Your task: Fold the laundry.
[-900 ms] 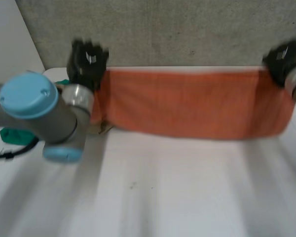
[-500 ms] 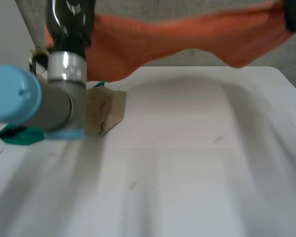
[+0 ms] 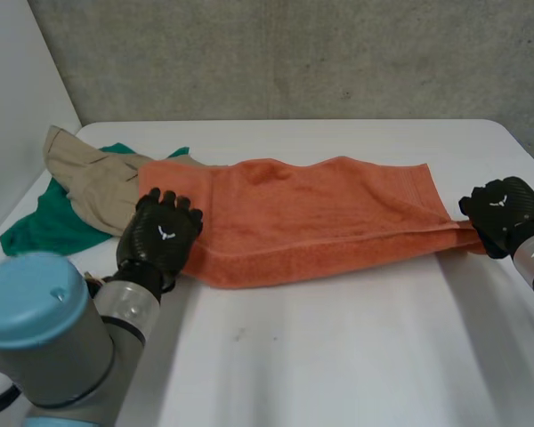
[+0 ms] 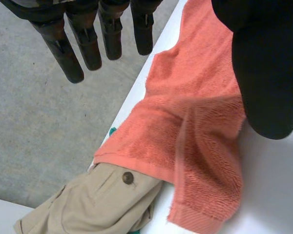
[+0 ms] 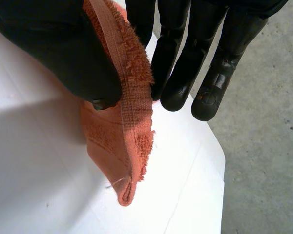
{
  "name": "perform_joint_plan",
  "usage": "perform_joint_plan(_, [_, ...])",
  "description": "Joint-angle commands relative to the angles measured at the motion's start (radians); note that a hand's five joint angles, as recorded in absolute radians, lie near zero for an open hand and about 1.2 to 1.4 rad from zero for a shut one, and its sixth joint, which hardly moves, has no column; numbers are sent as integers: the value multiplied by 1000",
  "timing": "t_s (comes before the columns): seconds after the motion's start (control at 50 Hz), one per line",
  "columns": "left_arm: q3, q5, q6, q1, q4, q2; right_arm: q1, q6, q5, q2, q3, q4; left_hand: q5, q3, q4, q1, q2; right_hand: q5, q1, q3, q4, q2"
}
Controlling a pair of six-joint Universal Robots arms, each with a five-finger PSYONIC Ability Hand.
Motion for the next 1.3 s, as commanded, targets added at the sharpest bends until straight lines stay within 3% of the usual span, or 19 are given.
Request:
perform_joint_plan(0.02, [157,18,-89,57,-160,40,-36,-6,-12,0,19,-2,9,-6,-3,-8,-6,226,405,213,206,215])
perform_joint_plan(0.12, [269,112,-183,152,-265,0,-50,-11,-49,1,25,-2,94,78,82,76,79,226,405,213,206,215])
perform_joint_plan(0.24, [418,201,-261,179,-420,-130,-54,-9,-60,1,34,0,215,199,203,197,200,226,405,213,206,215])
perform_joint_plan(0.32, [517,195,-270,180,-499,-230,-56,-9,-61,1,44,0,250,234,238,232,235,226,405,213,206,215])
perform_joint_plan(0.44, [576,135,-267,183,-509,-319,-57,-8,-68,1,57,-2,329,314,317,312,314,226,405,213,206,215])
perform_joint_plan(0.8, [508,101,-273,180,-562,-315,-74,-11,-65,4,51,-2,426,411,414,409,411,226,405,213,206,215])
perform_joint_plan(0.86, [508,100,-273,180,-559,-324,-74,-11,-63,3,51,-2,534,519,523,517,519,226,405,213,206,215])
perform_joint_plan(0.9, [504,91,-272,182,-557,-325,-74,-6,-61,3,51,0,829,814,817,812,814,226,405,213,206,215])
perform_joint_plan(0.98, [489,52,-267,173,-557,-324,-76,-11,-63,0,50,18,1136,1120,1124,1118,1121,226,405,213,206,215])
perform_joint_plan(1.12, [352,29,-241,151,-572,-183,-91,-104,-80,-79,-1,305,1136,1121,1125,1119,1121,226,405,213,206,215])
perform_joint_plan(1.3, [-7,32,79,134,-600,156,-247,-460,-100,-186,-33,792,1136,1121,1125,1119,1121,226,405,213,206,215])
